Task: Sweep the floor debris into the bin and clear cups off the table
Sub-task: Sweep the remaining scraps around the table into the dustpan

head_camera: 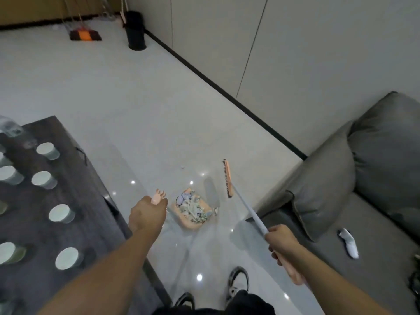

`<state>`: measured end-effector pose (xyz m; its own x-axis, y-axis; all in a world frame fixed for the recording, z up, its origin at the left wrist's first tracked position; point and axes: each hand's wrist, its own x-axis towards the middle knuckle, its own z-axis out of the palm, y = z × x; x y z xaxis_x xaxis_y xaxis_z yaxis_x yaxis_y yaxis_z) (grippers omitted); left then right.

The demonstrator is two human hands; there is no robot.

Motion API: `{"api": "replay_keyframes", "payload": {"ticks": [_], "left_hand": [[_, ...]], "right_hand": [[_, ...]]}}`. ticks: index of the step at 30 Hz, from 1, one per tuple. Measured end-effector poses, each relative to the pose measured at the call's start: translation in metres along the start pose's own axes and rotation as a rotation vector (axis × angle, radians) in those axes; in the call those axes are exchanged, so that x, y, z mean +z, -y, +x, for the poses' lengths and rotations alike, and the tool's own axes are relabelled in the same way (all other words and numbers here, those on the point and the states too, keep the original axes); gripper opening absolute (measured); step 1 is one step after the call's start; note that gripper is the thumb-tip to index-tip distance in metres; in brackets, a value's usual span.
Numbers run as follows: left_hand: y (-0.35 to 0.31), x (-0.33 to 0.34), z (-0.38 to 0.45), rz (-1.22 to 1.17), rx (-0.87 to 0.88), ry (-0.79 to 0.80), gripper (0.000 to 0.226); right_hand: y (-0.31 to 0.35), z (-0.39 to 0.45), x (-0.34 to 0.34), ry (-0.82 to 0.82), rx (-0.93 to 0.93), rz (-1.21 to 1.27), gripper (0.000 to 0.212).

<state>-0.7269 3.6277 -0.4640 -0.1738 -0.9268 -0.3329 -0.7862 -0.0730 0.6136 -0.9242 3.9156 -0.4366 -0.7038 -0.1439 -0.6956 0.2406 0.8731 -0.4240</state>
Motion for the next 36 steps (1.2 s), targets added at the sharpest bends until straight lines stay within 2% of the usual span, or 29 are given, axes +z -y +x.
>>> {"api": "replay_keyframes", "payload": {"ticks": [9,13,16,20,24,26,28,31,36], "left_hand": [[-0.026,0.022,0.065,0.044,-0.228,-0.159,0.032],[-0.055,0.038,0.071,0.081,-0.366,-0.237,0.033],[-0.075,0.047,0.081,0.129,-0.446,-0.262,0.036],[-0.086,0.058,0.097,0.205,-0.546,-0.298,0.035],[-0.088,0.065,0.108,0.253,-0.593,-0.321,0.036],[-0.088,0.068,0.112,0.265,-0.579,-0.316,0.036],[-0.089,0.069,0.116,0.257,-0.563,-0.315,0.037],[-0.092,0.069,0.124,0.252,-0.546,-0.317,0.037],[-0.089,0.059,0.138,0.289,-0.498,-0.281,0.037]], "right_hand": [[0.151,0.167,-0.007,0.151,-0.136,-0.065,0.01],[0.215,0.232,-0.018,0.241,-0.155,-0.273,0.023],[0.267,0.271,-0.024,0.289,-0.243,-0.493,0.013],[0.319,0.312,-0.017,0.33,-0.364,-0.652,0.009],[0.331,0.332,0.0,0.468,-0.341,-0.686,0.004],[0.32,0.334,0.002,0.511,-0.278,-0.71,0.013],[0.305,0.331,-0.002,0.51,-0.255,-0.782,0.018],[0.288,0.323,-0.011,0.469,-0.348,-0.946,0.02],[0.266,0.302,-0.027,0.459,-0.378,-1.043,0.027]]}}
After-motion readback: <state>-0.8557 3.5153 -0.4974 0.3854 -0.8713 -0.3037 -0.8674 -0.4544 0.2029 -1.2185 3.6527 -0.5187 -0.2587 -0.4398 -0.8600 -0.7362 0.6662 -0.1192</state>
